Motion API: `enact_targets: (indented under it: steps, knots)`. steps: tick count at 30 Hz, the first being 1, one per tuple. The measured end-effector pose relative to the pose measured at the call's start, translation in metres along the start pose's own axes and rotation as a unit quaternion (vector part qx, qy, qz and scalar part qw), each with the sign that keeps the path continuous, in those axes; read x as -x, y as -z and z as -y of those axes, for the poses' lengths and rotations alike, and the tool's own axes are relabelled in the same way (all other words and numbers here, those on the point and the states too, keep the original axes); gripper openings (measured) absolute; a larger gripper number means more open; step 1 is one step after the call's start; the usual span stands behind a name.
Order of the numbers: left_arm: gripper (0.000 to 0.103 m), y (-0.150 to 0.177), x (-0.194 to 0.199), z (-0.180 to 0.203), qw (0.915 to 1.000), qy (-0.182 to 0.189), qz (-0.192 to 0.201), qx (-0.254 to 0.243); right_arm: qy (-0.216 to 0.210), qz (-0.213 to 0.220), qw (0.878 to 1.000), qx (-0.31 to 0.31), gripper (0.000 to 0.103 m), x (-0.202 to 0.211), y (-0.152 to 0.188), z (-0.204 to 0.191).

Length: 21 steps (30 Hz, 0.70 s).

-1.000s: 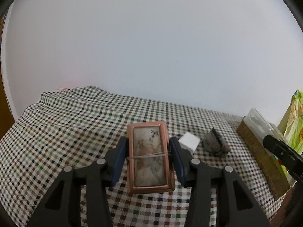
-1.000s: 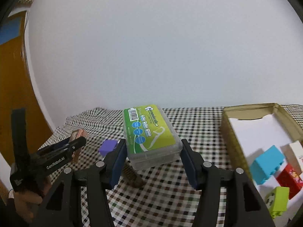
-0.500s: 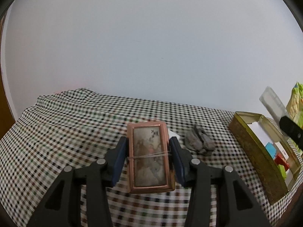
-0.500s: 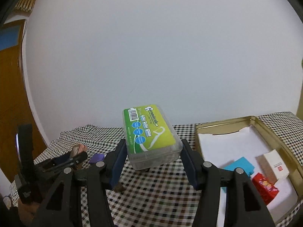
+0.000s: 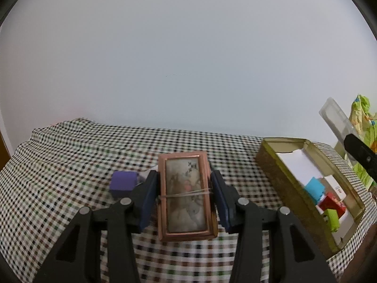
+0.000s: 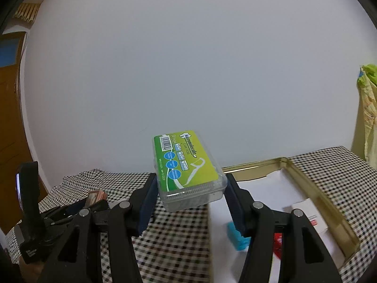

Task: Organize rigid objects
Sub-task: 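Lift the pink frame with the left tool while the right tool grasps the green-lidded box, then carry the frame and green-lidded box into the gold tray and open both tools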

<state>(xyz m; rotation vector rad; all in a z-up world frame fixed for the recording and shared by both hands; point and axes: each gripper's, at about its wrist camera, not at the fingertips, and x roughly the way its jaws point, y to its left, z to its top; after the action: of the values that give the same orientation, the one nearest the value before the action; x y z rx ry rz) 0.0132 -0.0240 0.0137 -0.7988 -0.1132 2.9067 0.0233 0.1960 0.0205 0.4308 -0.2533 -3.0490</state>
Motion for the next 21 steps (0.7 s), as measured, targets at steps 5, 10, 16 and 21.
enact_targets:
  steps: [5, 10, 16, 21]
  knots:
    - [0.045, -0.007, 0.006, 0.025, 0.9998, 0.014, 0.01, -0.012, 0.019, 0.011, 1.0, -0.008, 0.058, 0.009, -0.006, 0.017]
    - [0.045, -0.014, 0.013, 0.048, 0.9991, 0.032, 0.019, -0.023, 0.044, 0.025, 0.999, -0.018, 0.058, 0.016, -0.012, 0.042]
    - [0.045, -0.021, 0.019, 0.076, 0.9974, 0.056, 0.026, -0.038, 0.067, 0.03, 0.996, -0.044, 0.058, 0.019, -0.019, 0.074]
    - [0.045, -0.024, 0.017, 0.105, 0.9952, 0.076, 0.026, -0.057, 0.092, 0.03, 0.994, -0.042, 0.058, 0.018, -0.023, 0.092]
